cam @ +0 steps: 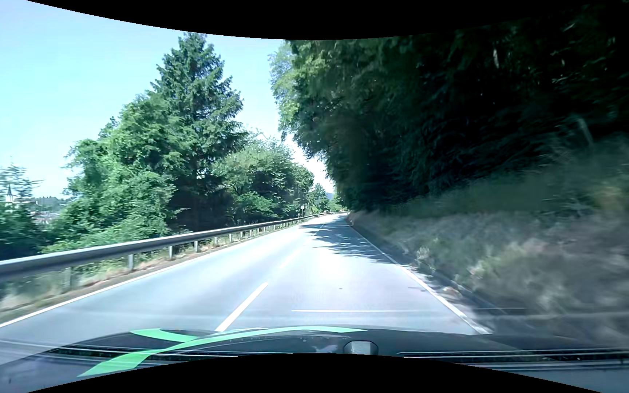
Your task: Follow the waypoints while adhering to traffic rules and regulations
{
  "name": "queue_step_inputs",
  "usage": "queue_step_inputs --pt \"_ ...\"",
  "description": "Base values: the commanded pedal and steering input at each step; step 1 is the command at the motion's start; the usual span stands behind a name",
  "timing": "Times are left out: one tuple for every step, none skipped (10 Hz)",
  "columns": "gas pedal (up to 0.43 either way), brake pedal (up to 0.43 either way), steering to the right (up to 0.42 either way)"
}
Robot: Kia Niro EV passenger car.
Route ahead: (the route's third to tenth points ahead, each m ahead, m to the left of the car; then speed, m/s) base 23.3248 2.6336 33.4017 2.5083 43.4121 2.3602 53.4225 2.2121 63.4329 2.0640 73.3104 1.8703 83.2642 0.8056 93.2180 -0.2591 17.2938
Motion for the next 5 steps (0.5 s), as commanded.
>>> queue_step_inputs --pt "0.209 0.0 -0.004" --pt "0.22 0.0 -0.004" --pt "0.22 0.0 -0.005" --pt "0.22 0.0 -0.004" --pt "0.169 0.0 -0.005"
